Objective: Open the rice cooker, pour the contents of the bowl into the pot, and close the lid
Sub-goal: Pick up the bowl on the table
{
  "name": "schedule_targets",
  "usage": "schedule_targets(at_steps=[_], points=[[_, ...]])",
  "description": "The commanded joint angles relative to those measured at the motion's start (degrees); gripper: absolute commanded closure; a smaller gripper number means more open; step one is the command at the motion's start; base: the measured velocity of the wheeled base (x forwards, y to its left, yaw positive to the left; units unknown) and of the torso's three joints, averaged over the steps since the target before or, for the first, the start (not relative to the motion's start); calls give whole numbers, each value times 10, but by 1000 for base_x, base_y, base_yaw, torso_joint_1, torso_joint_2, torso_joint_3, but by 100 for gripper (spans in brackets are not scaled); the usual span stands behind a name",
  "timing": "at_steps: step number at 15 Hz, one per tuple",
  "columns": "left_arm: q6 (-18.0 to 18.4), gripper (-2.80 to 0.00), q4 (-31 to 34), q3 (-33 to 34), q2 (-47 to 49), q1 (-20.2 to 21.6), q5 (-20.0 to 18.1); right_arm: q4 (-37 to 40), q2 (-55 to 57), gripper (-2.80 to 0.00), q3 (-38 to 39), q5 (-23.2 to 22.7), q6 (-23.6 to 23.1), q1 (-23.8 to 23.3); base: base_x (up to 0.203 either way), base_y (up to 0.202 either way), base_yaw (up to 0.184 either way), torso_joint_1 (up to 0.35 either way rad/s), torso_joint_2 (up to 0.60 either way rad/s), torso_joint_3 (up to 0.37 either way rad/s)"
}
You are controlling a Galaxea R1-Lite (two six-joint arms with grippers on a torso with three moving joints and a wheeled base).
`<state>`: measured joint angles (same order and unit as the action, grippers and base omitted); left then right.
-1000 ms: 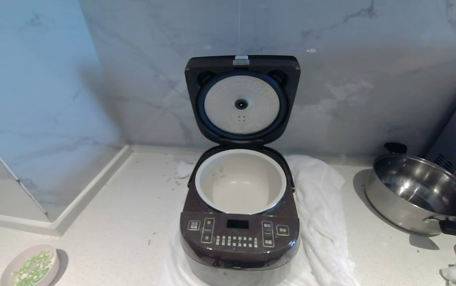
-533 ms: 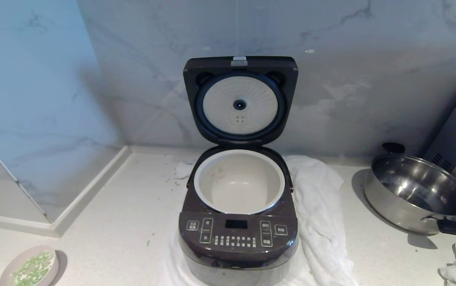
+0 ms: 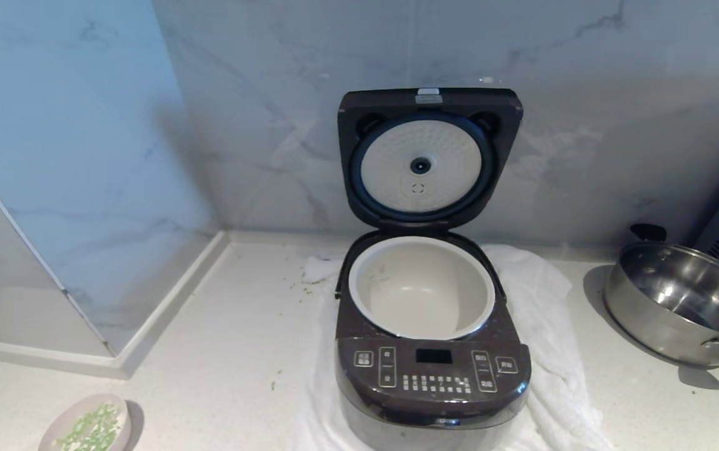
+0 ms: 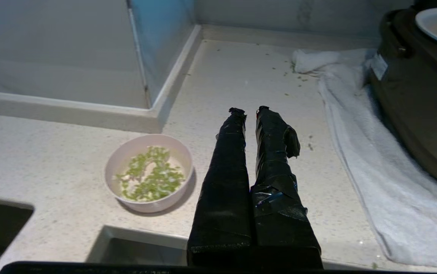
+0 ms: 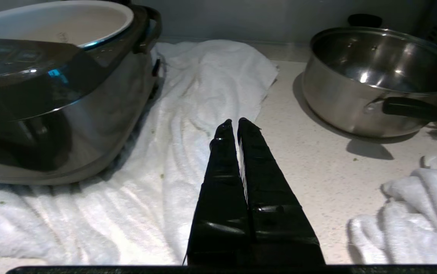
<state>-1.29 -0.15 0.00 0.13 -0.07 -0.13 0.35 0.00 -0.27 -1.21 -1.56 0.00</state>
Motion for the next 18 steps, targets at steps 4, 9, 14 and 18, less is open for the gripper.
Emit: schedule_targets(at_steps=[4, 9, 14, 18], points=[[0, 0, 0, 1, 0, 1, 0, 0, 1, 0, 0, 0, 0, 0, 0, 192, -1, 3, 1, 0], [0, 0, 0, 1, 0, 1, 0, 0, 1, 0, 0, 0, 0, 0, 0, 40, 1, 1, 0, 1], [0, 0, 0, 1, 0, 1, 0, 0, 1, 0, 0, 0, 0, 0, 0, 0, 0, 0, 0, 0], [0, 0, 0, 1, 0, 1, 0, 0, 1, 0, 0, 0, 0, 0, 0, 0, 0, 0, 0, 0]])
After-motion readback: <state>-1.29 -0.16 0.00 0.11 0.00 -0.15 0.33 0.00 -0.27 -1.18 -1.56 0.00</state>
